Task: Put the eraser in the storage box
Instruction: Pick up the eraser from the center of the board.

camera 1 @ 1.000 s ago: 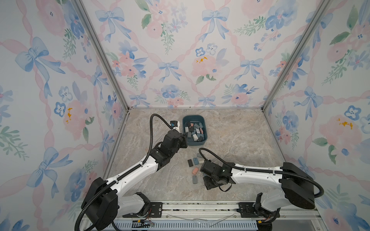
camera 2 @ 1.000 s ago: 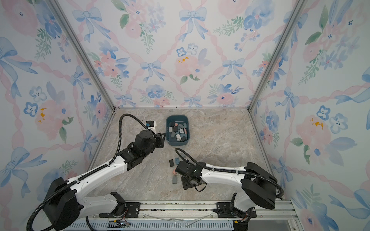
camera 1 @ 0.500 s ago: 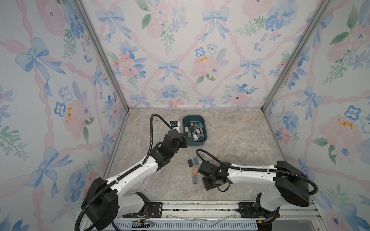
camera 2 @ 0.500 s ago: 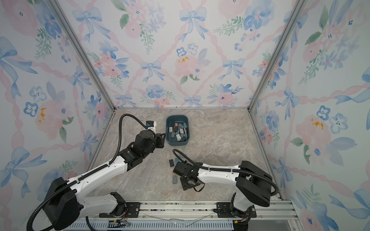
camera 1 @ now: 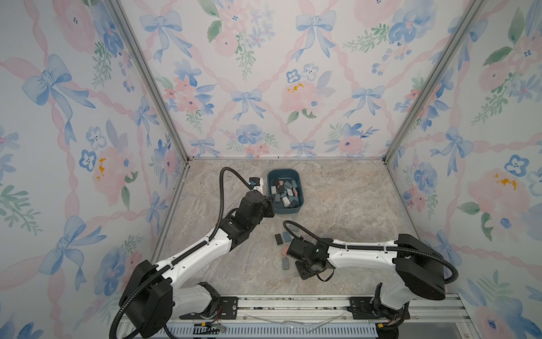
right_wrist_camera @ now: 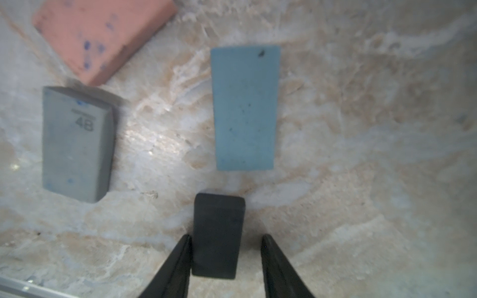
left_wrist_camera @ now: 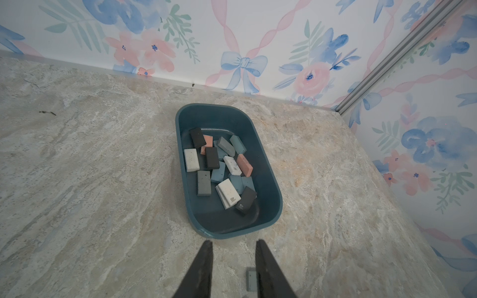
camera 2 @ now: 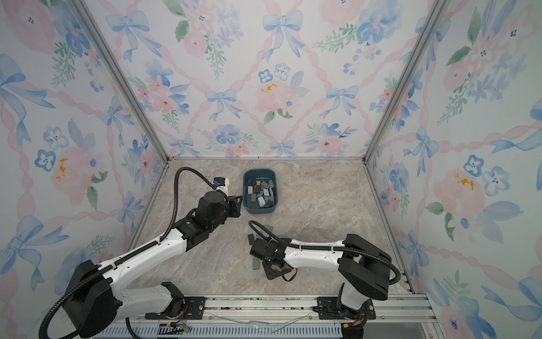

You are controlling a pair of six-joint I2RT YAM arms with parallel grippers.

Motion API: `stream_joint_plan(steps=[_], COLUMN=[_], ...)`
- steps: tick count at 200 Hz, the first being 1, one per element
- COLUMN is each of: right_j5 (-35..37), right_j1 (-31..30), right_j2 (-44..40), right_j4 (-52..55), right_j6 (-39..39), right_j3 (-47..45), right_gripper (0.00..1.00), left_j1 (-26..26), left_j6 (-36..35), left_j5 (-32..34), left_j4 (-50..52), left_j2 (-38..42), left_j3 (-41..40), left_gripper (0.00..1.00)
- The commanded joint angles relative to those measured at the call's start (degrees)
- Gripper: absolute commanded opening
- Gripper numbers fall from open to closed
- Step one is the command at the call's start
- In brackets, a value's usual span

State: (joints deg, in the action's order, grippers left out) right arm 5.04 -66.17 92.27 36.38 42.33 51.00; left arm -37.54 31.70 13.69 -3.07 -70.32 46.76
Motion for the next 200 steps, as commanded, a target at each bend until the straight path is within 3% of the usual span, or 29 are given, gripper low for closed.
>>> stream_joint_plan(steps=[1, 28, 57, 200], right_j5=[0.76, 0.81, 0.79, 4.39], right_j1=[-0.8, -0.73, -0.77, -0.72], right_j2=[0.98, 0.89, 0.89, -6.57], right_j4=[1.68, 1.59, 1.59, 5.03], right_j6=[0.06, 0.13, 0.19, 1.22], right_j3=[0.34, 0.28, 0.22, 1.47], right_gripper=[0.41, 0.31, 0.27, 0.23], left_j1=[-0.19, -0.17, -0.17, -0.17], left_j6=[0.46, 0.55, 0.66, 2.37], left_j5=[0.7, 0.76, 0.89, 1.6], left_j4=[0.17, 0.25, 0.26, 1.93], left_j2=[-0.36, -0.4, -0.44, -1.66], left_j3=[-0.27, -0.27, -0.18, 1.14], left_gripper=[0.31, 0.3, 0.3, 0.3])
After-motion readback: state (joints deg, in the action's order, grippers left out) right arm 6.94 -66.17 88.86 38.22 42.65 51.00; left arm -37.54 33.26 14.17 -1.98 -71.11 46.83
